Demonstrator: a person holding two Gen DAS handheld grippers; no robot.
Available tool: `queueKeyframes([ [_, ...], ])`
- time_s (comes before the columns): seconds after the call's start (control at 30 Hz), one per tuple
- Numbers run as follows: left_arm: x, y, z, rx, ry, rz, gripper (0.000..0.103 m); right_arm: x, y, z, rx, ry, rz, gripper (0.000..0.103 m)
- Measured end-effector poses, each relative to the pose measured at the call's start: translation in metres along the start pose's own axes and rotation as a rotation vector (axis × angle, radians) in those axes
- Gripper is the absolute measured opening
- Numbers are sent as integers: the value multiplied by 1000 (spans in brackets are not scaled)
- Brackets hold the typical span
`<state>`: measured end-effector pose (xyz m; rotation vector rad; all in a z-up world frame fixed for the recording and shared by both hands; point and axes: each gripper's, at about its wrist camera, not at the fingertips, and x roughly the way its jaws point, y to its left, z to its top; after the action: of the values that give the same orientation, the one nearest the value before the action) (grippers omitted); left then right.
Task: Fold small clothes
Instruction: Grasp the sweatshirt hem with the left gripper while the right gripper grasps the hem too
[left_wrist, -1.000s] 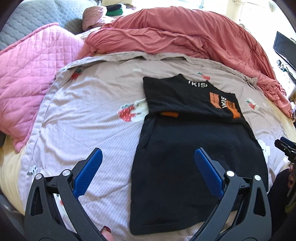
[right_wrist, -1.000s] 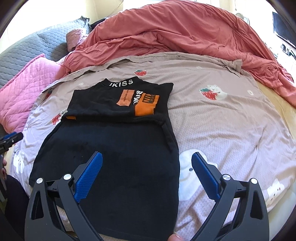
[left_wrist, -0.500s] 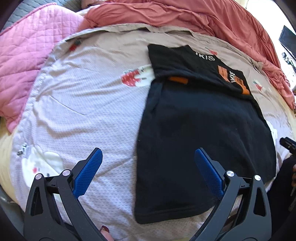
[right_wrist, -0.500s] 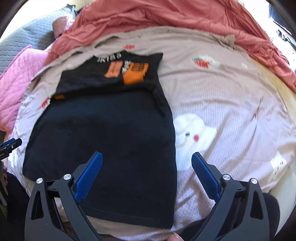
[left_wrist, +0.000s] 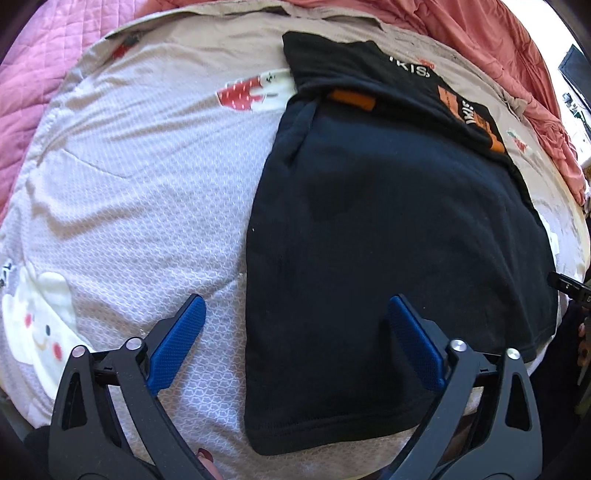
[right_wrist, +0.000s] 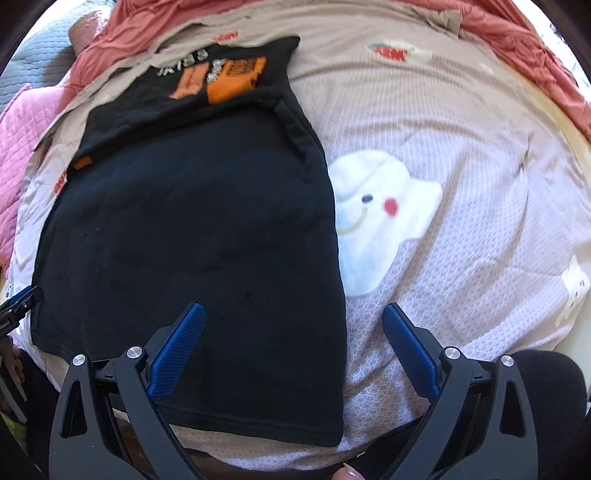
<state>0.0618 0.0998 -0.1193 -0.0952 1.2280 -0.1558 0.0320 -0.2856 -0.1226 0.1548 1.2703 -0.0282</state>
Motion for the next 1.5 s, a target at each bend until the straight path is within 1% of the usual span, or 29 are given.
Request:
queueKeyframes([
  [0.03,1,-1,0,0,3,-3,82,1,1,0,-3,6,9,93],
  [0.07,1,-1,0,1,5,-8,77,1,3,0,-8,7,23,75],
  [0.1,0,-2,-1,3,3,-11,66,-1,5,-1,-22,3,21,65],
  [0.13,-1,-2,0,4,0,-14,54,-3,7,-1,-31,-3,5,60],
  [0.17,-3,-3,0,4,-4,-26,49,-6,8,-2,-38,-9,-3,52],
  [0.2,-4,-3,0,4,-4,-28,39,-9,8,-2,-41,-17,-12,47],
  [0.23,-5,-3,-1,5,-4,-28,28,-10,7,-2,-40,-23,-12,46],
  [0.3,-7,-1,-1,1,-7,-27,19,-12,5,-1,-34,-24,-7,43],
  [0.47,-6,1,-2,-12,-2,-38,19,-20,-2,-1,-9,-60,-12,42],
  [0.57,-3,2,-2,-16,9,-28,26,-24,-5,0,11,-79,-13,43],
  [0.63,-2,3,-2,-20,15,-30,27,-24,-3,0,4,-77,-7,43],
  [0.7,-2,2,-2,-15,15,-29,27,-27,3,0,-25,-99,-40,43],
  [0.77,-1,2,-1,-14,15,-32,24,-32,10,0,-52,-132,-51,43],
  [0.8,-2,3,-1,-16,14,-33,18,-35,13,1,-69,-151,-61,43],
  [0.83,-2,3,-1,-16,12,-32,9,-34,15,2,-75,-153,-63,43],
  [0.87,-3,4,-1,-18,7,-34,5,-32,15,2,-78,-145,-59,43],
  [1.0,-15,4,0,-19,-37,-54,3,-10,11,2,-57,-51,-58,44],
  [1.07,-26,4,3,-16,-81,-73,3,-4,10,0,-46,-15,-27,45],
  [1.13,-39,4,6,-14,-128,-94,3,-2,12,0,-52,2,17,39],
  [1.17,-45,4,7,-12,-153,-112,3,-2,13,0,-55,6,28,26],
  [1.2,-50,3,8,-7,-174,-121,3,-2,14,0,-61,6,35,7],
  [1.23,-53,2,9,-4,-186,-124,3,-5,14,0,-62,-4,45,3],
  [1.37,-64,2,11,-6,-234,-147,3,-28,11,5,-42,-98,143,3],
  [1.5,-67,6,17,-26,-253,-160,3,-44,2,17,-10,-171,185,3],
])
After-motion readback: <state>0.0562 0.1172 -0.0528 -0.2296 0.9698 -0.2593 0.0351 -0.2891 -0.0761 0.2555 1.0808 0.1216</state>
